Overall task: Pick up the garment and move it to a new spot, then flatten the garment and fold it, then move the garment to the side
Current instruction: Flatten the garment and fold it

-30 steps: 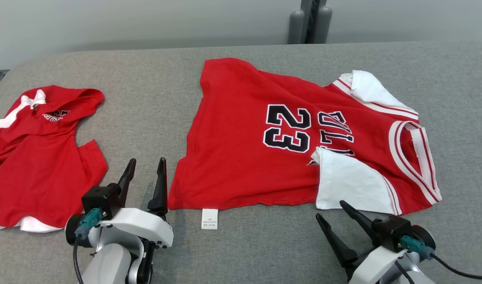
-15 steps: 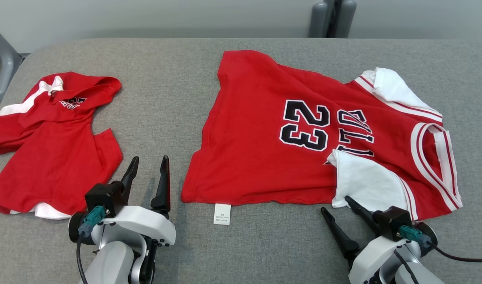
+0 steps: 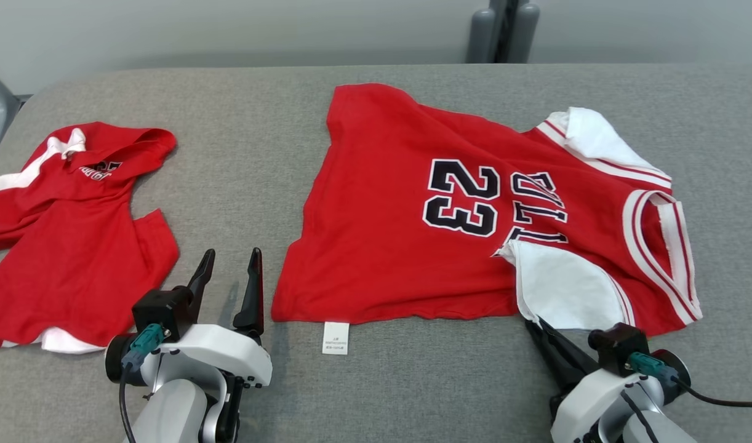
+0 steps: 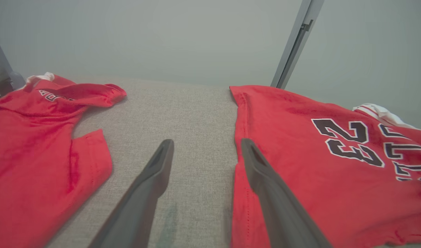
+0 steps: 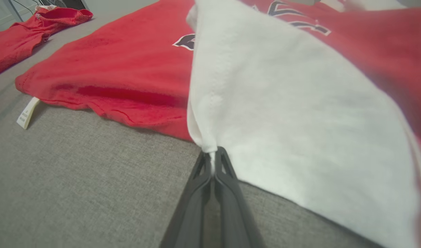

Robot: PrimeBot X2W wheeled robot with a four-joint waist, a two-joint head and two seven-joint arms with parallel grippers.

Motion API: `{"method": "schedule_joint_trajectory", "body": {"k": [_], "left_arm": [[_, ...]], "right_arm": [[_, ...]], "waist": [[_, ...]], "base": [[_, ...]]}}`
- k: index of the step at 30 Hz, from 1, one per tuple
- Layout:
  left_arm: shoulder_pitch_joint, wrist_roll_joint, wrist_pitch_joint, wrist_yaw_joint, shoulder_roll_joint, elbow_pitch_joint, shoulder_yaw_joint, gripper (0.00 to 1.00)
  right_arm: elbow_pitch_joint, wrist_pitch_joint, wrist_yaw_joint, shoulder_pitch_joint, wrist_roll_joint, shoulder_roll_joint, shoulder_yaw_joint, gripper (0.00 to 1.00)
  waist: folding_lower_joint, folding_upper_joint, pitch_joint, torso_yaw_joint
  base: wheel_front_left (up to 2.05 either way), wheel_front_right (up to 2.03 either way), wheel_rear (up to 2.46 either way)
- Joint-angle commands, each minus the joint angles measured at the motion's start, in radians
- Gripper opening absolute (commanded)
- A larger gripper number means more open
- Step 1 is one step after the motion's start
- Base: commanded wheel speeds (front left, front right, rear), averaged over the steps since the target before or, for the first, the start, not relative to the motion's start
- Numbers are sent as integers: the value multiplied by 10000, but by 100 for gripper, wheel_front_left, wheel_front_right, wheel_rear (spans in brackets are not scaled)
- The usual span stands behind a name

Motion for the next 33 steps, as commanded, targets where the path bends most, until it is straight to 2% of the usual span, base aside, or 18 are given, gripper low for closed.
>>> {"method": "schedule_joint_trajectory", "body": {"k": [1, 9, 12, 17, 21, 24, 27, 28, 29, 33], "left_arm": [[20, 17, -44, -63, 6, 27, 28, 100], [118, 19, -49, -117, 22, 100, 69, 100], [14, 55, -51, -131, 52, 118, 112, 100], [-114, 104, -51, -208, 42, 211, 175, 100], [-245, 173, -50, -274, -76, 289, 238, 100], [-292, 223, -50, -335, -198, 349, 286, 100], [-325, 324, -44, -401, -345, 406, 295, 100], [-333, 320, -44, -440, -377, 443, 298, 100], [-334, 320, -45, -473, -413, 488, 320, 100], [-230, 236, -45, -650, -518, 611, 495, 100]], "right_arm": [[-102, -13, -3, 135, -6, -139, -118, 0], [-975, -13, -3, 778, 87, -712, -928, 0], [-1716, 199, -1, 1304, 183, -1102, -1017, 0], [-3357, 1109, -3, 2265, 711, -1916, -982, 0], [-4511, 2248, -3, 3064, 1303, -2520, -1026, 0], [-5099, 3101, -3, 3549, 1562, -2974, -1444, 0], [-5411, 3902, -3, 4009, 1942, -3058, -1980, 0], [-5572, 4030, -3, 4054, 1987, -3023, -2169, 20], [-5681, 4246, -3, 4130, 2171, -2918, -2350, 100], [-6299, 4768, -1, 4248, 2672, -2622, -2969, 100]], "waist": [[0, 0, -113, -176], [0, 0, -357, -828], [0, 0, -355, -1154], [0, 0, -236, -1706], [0, 0, -192, -1941], [0, 0, -185, -2003], [0, 0, -197, -2003], [0, 0, -203, -1988], [0, 0, -223, -1969], [0, 0, -328, -1858]], "base": [[0, 0, 0], [0, 0, 0], [0, 0, 0], [0, 0, 0], [0, 0, 0], [0, 0, 0], [0, 0, 0], [0, 0, 0], [0, 0, 0], [0, 0, 0]]}}
